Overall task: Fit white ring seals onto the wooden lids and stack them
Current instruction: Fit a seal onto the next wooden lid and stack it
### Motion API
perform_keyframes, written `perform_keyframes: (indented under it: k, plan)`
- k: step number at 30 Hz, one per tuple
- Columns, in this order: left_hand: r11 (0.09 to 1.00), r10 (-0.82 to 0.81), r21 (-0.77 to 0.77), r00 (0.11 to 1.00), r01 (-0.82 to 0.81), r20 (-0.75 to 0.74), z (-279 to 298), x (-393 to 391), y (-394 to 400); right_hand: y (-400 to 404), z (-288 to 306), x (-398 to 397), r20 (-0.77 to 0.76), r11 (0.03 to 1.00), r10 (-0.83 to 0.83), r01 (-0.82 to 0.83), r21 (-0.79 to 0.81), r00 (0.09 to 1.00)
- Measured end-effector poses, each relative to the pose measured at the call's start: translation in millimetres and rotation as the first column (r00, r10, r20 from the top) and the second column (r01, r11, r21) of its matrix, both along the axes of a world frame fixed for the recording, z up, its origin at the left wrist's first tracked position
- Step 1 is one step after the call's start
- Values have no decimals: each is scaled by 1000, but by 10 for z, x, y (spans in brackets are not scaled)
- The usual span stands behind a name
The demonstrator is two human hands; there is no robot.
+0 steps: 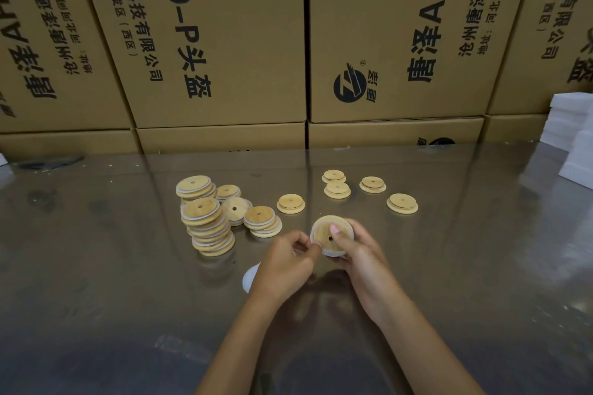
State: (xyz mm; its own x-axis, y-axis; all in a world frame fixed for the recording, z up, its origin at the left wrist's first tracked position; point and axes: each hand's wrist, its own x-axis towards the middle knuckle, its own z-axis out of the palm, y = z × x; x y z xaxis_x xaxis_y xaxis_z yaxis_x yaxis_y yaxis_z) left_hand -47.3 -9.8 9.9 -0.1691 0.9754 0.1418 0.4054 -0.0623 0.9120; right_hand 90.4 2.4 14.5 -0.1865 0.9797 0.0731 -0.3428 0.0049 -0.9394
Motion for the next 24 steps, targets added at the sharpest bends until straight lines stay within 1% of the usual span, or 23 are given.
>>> perform_keyframes:
  k: [3, 5, 10, 13, 16, 20, 24]
  plan:
    - [1000, 10, -12, 999, -9, 43, 35, 19, 0, -12, 0, -8, -1, 1000, -7, 7, 12, 1000]
    - [1000, 24, -7, 999, -23, 43, 37, 20, 2, -16, -7, -13, 22, 1000, -17, 17, 9, 1000]
    - [996, 76, 52, 996, -74, -40, 6, -19, 5, 15, -35, -44, 151, 995, -95, 88, 53, 984]
    - [992, 99, 93, 988, -88, -120, 2, -33, -10, 24, -48, -42, 171, 991, -127, 117, 65, 977]
    - [992, 88, 103, 974, -68, -208, 11, -36, -26, 24, -60, -36, 185, 982, -179, 166, 86, 966]
    - [997, 51, 77, 940, -26, -338, 13, -62, -40, 20, -73, -17, 142, 984, -178, 179, 4, 974]
    - [996, 17, 87, 922, 18, -387, 31, -50, -65, 41, -61, 33, 71, 981, -154, 161, -107, 986]
